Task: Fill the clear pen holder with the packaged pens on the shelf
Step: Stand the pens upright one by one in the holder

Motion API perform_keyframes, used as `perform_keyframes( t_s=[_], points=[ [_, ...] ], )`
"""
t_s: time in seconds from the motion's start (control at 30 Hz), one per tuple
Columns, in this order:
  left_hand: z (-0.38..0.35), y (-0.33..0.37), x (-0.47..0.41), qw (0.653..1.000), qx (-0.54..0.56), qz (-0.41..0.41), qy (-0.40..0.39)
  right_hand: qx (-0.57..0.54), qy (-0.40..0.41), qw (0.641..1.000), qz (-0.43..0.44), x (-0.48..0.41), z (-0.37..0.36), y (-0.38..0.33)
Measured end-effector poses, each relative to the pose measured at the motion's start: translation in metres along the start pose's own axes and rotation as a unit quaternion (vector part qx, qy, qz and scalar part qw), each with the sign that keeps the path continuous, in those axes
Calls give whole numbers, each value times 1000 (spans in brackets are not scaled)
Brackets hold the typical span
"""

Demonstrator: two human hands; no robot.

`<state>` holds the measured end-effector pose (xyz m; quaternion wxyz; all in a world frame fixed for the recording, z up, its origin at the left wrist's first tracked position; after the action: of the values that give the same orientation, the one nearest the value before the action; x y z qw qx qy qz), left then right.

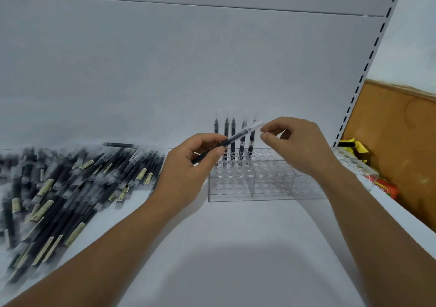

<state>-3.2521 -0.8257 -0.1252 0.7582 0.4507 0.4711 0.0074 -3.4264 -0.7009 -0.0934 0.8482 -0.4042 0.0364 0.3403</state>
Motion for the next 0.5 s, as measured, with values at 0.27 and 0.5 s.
perform_keyframes(
  t_s=[0.27,0.5],
  points=[
    [-3,3,0,1000,1,-12,-2,-245,-200,949,2,28,-29,-33],
    [-4,0,3,993,-102,-17,-62,-395,-174,901,-39,25,-23,-34]
  ],
)
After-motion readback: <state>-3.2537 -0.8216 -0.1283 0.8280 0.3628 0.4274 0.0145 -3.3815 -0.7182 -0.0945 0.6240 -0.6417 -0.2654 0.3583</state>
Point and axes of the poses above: each hand's wrist, its own x-axis away from the middle knuckle, its own z-axis out of the back of the hand, y = z × x, the point moved 8 cm from there along -x, towards the middle knuckle, and after that the axes turned 12 degrees about -z, right-handed, at the moved point
